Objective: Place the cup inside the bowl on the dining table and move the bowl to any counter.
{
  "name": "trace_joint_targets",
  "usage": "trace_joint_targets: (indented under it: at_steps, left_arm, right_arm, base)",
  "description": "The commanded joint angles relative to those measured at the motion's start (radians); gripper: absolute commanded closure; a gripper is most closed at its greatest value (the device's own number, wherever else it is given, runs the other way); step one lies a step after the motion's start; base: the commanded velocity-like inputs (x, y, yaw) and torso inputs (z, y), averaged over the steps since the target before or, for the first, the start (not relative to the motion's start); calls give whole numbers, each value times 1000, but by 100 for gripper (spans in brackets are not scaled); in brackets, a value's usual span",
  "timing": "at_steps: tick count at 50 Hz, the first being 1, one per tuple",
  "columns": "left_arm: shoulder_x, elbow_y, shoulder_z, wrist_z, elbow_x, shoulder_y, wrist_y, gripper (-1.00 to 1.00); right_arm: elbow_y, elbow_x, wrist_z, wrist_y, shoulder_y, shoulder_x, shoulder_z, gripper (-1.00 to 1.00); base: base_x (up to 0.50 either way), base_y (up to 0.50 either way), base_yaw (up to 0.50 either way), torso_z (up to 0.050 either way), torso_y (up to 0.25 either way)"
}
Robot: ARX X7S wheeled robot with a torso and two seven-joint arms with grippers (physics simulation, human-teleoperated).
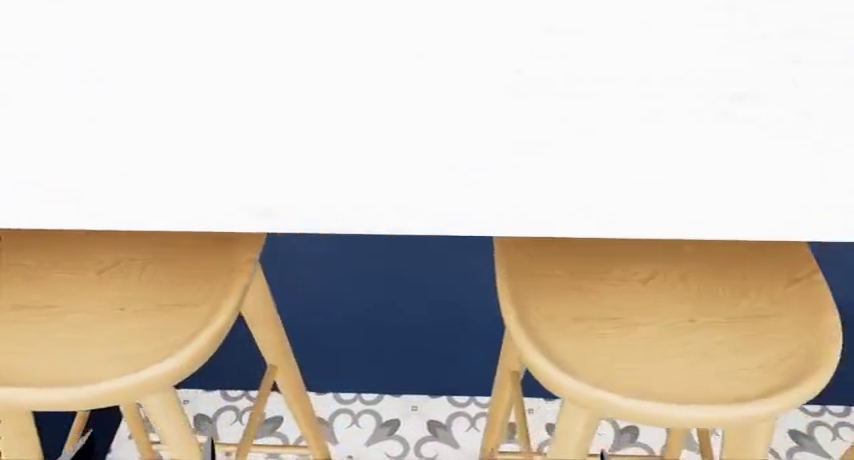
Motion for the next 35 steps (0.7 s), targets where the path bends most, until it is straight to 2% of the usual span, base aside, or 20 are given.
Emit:
trace_joint_targets:
  at_steps: [1, 35]
  left_arm:
    - [-3, -1, 4, -3, -3, -1, 1, -100]
    - [-11, -5, 13, -9, -9, -4, 10, -100]
  right_arm:
    - [0, 3, 4, -2, 0, 2, -3, -100]
    - [1, 10, 14, -6, 3, 9, -13, -100]
  base:
    - [-1, -500, 0, 0, 0]
    - [-1, -500, 0, 0, 0]
